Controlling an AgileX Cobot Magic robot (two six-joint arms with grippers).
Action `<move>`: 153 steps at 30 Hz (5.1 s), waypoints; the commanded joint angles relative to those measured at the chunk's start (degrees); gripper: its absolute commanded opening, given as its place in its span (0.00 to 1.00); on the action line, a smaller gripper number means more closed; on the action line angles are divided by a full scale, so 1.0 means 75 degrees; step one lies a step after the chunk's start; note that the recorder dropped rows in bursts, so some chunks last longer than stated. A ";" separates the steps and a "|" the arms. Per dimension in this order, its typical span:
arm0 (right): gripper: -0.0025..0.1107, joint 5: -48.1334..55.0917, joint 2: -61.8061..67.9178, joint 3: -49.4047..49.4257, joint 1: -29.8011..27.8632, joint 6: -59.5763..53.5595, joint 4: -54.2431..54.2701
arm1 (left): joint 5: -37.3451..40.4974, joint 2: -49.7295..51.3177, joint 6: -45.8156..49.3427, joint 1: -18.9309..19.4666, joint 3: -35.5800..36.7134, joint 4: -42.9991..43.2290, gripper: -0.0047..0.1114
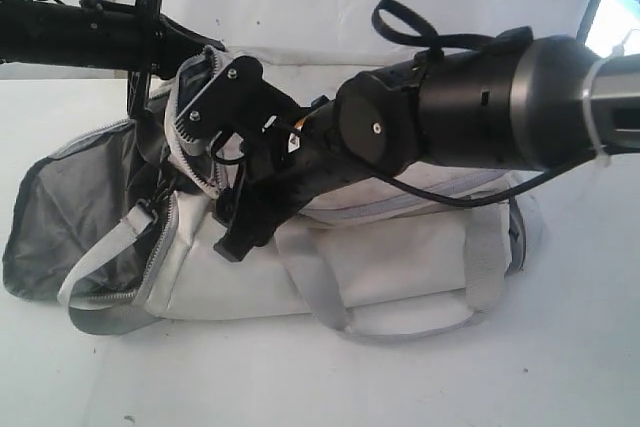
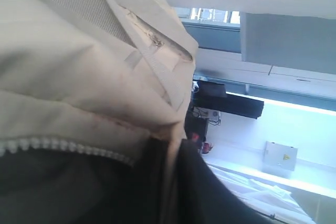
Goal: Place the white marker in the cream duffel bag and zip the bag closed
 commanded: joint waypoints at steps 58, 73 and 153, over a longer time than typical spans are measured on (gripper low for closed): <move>0.39 0.0888 0.0364 0.0030 -0.0672 0.1863 -0.0824 | -0.1475 -0.0491 0.2570 0.0473 -0.0058 0.0830 0.64; 0.39 0.2401 0.0191 -0.0287 -0.0705 0.6255 -0.0398 | 0.0112 -0.1969 0.1529 0.0573 -0.0058 0.5283 0.56; 0.39 0.2789 0.0191 -0.0339 -0.0705 0.5711 -0.0840 | -0.2942 -0.1819 -0.0535 -0.1672 0.3007 0.6251 0.04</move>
